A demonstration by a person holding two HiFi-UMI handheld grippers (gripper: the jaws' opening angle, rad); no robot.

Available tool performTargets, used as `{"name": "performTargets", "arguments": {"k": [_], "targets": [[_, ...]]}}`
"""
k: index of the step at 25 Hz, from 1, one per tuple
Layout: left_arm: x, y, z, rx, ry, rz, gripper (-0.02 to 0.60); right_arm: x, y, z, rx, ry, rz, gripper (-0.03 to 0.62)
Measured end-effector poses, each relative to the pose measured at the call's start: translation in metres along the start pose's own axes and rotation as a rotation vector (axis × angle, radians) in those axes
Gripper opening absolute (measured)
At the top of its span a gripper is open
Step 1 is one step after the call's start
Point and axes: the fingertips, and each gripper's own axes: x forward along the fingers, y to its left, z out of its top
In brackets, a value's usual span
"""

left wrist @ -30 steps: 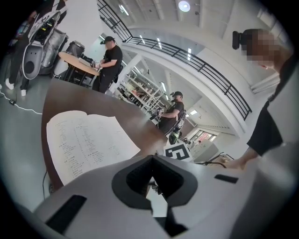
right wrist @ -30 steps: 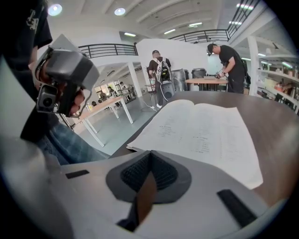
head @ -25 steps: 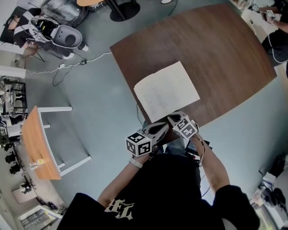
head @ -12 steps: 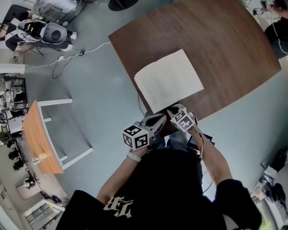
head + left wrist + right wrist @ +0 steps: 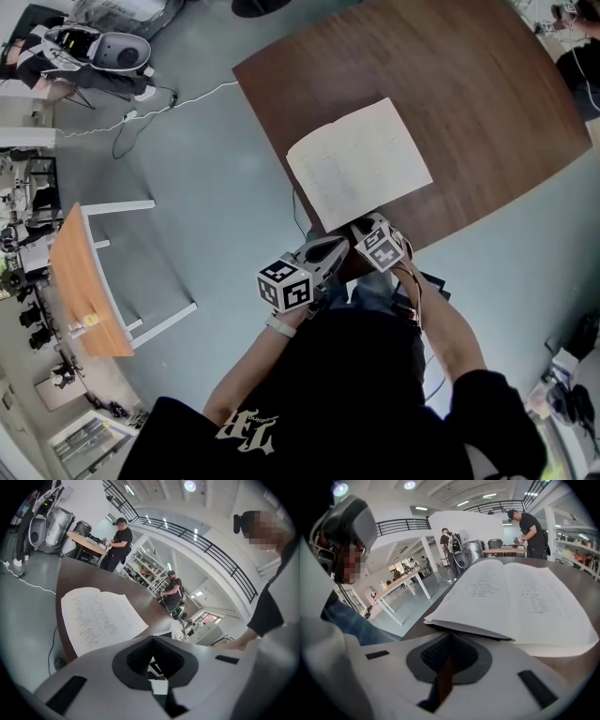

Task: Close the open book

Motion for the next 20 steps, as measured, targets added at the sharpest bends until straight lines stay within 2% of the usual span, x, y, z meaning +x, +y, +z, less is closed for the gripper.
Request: {"name": "performTargets", "arguments": {"k": [12, 20], "targets": [[-0.003, 0.002, -0.005, 0.018, 0.021, -0.006, 0.005, -0.019, 0.005, 0.023, 0.055, -0.086, -0.01, -0.012], [0.007, -0.006, -0.003, 0.05, 0.034, -0.029, 0.005, -0.042, 0.001, 0.032, 0.042, -0.133, -0.04, -0.012]]}}
